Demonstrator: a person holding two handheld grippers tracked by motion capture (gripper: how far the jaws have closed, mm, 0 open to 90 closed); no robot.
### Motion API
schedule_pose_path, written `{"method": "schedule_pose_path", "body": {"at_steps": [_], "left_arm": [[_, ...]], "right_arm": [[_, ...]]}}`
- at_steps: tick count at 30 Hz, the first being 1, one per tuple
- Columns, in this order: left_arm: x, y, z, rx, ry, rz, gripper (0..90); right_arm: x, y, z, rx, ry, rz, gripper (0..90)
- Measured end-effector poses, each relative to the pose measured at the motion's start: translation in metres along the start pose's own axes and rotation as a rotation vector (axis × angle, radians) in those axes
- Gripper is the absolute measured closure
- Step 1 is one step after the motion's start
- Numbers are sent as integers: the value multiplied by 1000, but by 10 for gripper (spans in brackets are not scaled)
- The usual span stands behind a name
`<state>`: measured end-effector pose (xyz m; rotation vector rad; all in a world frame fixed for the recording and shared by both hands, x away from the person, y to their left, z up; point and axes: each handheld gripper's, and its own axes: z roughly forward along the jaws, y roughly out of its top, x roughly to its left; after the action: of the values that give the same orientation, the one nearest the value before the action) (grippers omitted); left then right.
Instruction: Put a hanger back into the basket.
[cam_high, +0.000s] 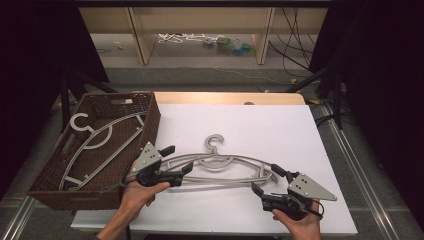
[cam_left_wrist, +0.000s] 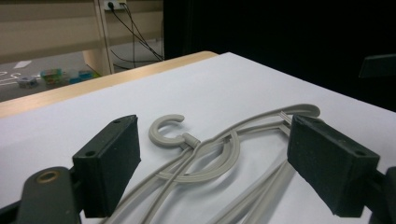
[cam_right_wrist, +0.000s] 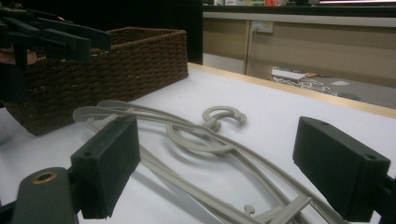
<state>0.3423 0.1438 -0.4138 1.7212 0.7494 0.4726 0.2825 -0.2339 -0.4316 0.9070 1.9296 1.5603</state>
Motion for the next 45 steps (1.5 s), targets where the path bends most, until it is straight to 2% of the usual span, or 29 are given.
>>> {"method": "schedule_pose_path", "body": {"at_steps": [3, 7, 8, 9, 10, 11, 14, 15, 16, 18, 20, 21, 24, 25, 27, 30, 34, 36, 37, 39, 42, 45], "left_arm": [[-1, -2, 10, 70, -14, 9, 164], [-1, -6, 24, 161, -24, 65, 171], [-1, -6, 28, 193, -27, 68, 180], [-1, -5, 31, 204, -28, 68, 203], [0, -5, 33, 206, -18, 84, 203], [2, -3, 36, 225, 6, 123, 222], [6, -2, 44, 297, 0, 125, 207], [8, 0, 46, 331, 8, 149, 222], [9, -1, 50, 337, 18, 173, 230], [10, -1, 55, 383, 18, 188, 237], [15, -2, 61, 455, 25, 217, 241], [16, -3, 64, 475, 31, 219, 242], [16, -7, 75, 508, 38, 216, 249], [14, -9, 79, 520, 38, 190, 256], [15, -9, 83, 558, 44, 222, 284], [18, -9, 89, 593, 49, 234, 339], [23, -13, 97, 665, 54, 253, 385], [24, -15, 100, 676, 48, 251, 412], [25, -17, 103, 680, 50, 238, 416], [27, -18, 106, 696, 44, 243, 448], [29, -17, 110, 721, 19, 236, 474], [29, -18, 112, 734, 5, 222, 527]], "right_arm": [[0, 1, 0, -10, -9, 5, 158], [0, 0, 1, -8, -7, -7, 158], [1, 0, 0, 8, -4, 5, 158], [2, 0, 2, -3, 3, 14, 158], [2, 0, 2, -3, 3, 14, 158], [2, 1, 1, -1, -3, 1, 160], [3, 2, 1, 11, -5, 2, 164], [4, 2, 2, 7, -11, -5, 164], [4, 2, 3, 4, -4, -2, 164], [4, 1, 2, 13, -10, -9, 164], [4, 2, 2, 13, 0, -2, 164], [3, 2, 1, 18, -12, -8, 164], [2, 2, 1, 20, -7, -5, 164], [2, 2, 1, 12, -3, 0, 164], [2, 2, 1, 17, -10, -7, 165], [2, 1, 2, 19, -5, -7, 165], [2, 2, 2, 22, -3, -11, 168], [2, 2, 2, 18, -6, -10, 169], [2, 2, 1, 24, -12, -10, 169], [3, 2, 1, 35, -10, -15, 172], [2, 1, 2, 14, -5, -8, 172], [3, 2, 2, 35, -8, -14, 172]]}}
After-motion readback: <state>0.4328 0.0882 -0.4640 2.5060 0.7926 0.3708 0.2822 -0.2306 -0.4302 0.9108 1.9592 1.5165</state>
